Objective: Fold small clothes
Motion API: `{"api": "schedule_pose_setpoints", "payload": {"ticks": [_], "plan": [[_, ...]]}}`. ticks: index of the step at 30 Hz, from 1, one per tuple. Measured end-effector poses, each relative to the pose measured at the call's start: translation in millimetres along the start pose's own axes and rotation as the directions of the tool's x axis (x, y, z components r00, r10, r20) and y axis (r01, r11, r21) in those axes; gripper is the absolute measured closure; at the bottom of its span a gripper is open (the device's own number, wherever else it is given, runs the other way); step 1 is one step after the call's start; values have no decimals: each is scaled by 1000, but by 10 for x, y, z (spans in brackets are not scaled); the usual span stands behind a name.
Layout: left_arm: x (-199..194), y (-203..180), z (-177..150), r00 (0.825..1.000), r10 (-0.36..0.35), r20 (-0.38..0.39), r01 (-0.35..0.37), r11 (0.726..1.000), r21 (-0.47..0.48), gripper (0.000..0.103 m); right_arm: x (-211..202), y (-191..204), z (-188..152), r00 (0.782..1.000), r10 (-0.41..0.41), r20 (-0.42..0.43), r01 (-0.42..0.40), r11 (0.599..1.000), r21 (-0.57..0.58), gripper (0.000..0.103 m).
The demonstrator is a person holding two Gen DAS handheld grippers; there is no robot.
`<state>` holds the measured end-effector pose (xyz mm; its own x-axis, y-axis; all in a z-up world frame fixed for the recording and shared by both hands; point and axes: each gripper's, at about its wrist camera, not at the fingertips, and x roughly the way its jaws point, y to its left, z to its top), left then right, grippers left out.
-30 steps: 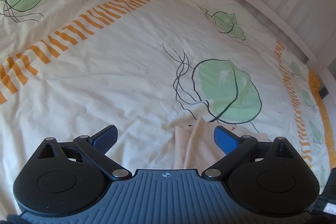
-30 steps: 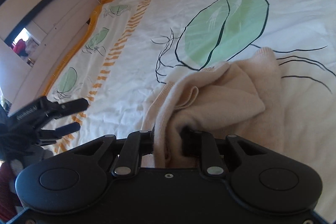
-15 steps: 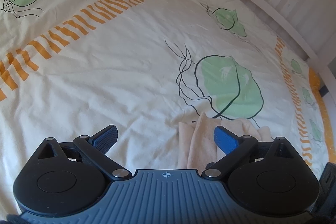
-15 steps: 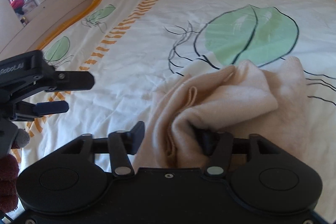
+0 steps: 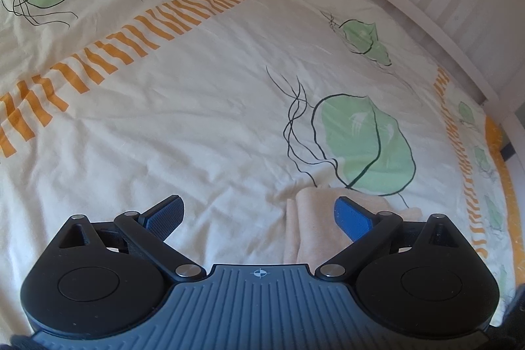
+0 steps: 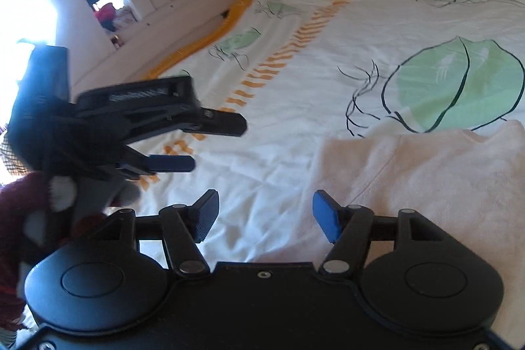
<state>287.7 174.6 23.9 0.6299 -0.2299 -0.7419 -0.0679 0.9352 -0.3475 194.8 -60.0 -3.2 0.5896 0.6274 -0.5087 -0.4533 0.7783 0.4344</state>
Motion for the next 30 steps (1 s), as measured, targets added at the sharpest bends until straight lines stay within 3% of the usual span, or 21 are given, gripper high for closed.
{"api": "schedule_pose_setpoints", "payload": {"ticks": [4,9,14,18,25,28,30], "plan": [[37,-36,-21,1000,4,-10,-4,1000,20,4,-176,-104,-62,996,-85,34,84,996,16,35],[108,-177,-95,999,-1,-33,3,997,82,4,-87,-138,-242,985,-169,-32,168,985,-41,35],[199,-300,-195,998,8,-61,1,987,158,4,132,115,-523,987,-116,-108,96,980,-172,35],[281,-302,-264,996,18,-90,-2,985,173,4,262,262,-687,975,-87,-203,37,971,-238,34],[435,-395,-497,986,32,-166,13,965,263,4,55,187,-782,979,-59,-195,18,978,-208,34],[505,-375,-653,977,76,-199,-11,951,309,4,-66,162,-789,983,-49,-179,15,983,-185,34],[536,-277,-721,975,82,-208,-17,955,295,3,-143,133,-789,985,-45,-168,15,985,-174,35]]}}
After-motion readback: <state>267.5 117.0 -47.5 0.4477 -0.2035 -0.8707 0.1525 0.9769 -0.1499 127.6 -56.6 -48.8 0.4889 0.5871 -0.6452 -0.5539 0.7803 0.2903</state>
